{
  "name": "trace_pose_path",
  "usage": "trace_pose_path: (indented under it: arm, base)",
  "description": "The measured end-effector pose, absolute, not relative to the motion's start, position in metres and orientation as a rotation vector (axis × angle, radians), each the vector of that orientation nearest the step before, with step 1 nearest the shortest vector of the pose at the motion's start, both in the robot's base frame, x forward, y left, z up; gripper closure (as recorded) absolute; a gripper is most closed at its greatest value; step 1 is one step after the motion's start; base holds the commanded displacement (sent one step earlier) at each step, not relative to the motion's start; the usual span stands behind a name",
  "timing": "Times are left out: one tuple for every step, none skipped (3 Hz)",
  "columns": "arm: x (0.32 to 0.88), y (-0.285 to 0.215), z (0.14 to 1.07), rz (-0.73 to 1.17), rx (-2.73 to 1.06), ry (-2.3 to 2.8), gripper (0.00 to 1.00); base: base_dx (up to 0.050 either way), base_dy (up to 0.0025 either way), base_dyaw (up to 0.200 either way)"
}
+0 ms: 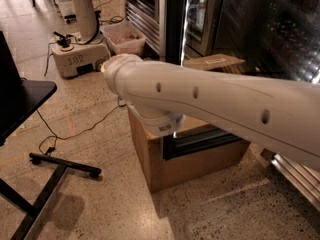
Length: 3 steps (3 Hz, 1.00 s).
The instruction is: Close left fridge door
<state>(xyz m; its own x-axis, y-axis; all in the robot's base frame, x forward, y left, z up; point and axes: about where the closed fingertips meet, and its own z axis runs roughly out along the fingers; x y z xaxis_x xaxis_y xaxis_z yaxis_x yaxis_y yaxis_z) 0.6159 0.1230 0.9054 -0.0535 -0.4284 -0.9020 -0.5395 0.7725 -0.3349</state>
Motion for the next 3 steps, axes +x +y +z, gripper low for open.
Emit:
trace_pose_path:
  arm:
    - [0.621,0.127,0.905,0.047,-0.764,1.692,1.00]
    - [0.621,0.127,0.905,0.047,-0.763,1.692,1.00]
    - [0.631,0.122,0.910,0.021,-0.667,1.691,1.00]
  base:
    - [0.000,0.00000,0.000]
    - [0.000,0.00000,0.000]
    - [0.000,0.00000,0.000]
